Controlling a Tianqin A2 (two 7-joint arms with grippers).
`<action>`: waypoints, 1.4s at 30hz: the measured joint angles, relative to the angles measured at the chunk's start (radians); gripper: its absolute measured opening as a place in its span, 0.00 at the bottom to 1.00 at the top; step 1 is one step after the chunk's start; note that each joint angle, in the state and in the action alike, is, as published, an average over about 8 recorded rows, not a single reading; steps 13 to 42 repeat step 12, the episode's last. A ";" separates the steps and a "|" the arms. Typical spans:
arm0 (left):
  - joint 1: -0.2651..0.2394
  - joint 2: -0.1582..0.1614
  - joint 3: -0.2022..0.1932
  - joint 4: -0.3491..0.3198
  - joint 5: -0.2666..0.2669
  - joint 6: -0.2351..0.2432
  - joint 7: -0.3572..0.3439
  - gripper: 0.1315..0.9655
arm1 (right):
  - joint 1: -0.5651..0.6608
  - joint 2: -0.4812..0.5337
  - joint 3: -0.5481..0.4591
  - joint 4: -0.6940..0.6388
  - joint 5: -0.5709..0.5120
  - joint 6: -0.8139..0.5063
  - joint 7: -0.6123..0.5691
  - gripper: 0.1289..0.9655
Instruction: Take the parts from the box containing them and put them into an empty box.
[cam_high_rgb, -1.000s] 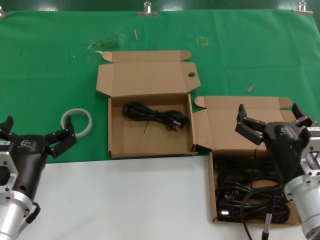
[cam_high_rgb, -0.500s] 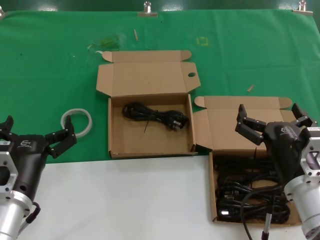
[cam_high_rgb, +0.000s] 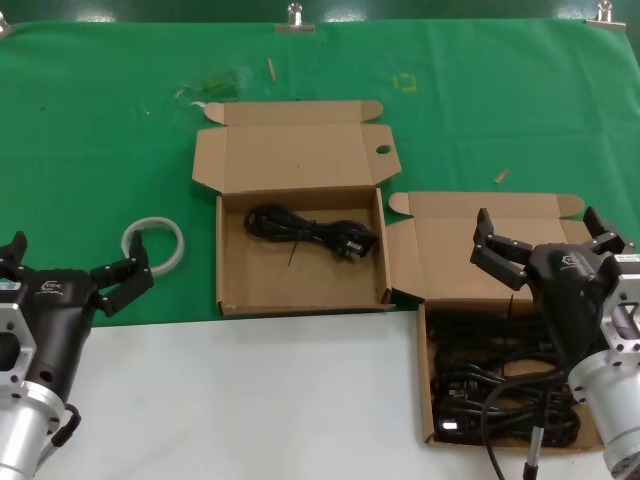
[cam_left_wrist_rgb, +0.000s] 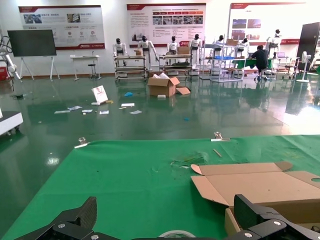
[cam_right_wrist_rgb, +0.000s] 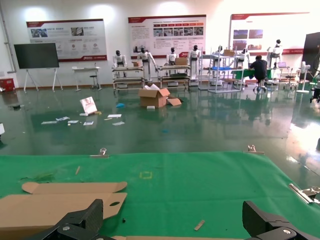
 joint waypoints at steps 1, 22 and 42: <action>0.000 0.000 0.000 0.000 0.000 0.000 0.000 1.00 | 0.000 0.000 0.000 0.000 0.000 0.000 0.000 1.00; 0.000 0.000 0.000 0.000 0.000 0.000 0.000 1.00 | 0.000 0.000 0.000 0.000 0.000 0.000 0.000 1.00; 0.000 0.000 0.000 0.000 0.000 0.000 0.000 1.00 | 0.000 0.000 0.000 0.000 0.000 0.000 0.000 1.00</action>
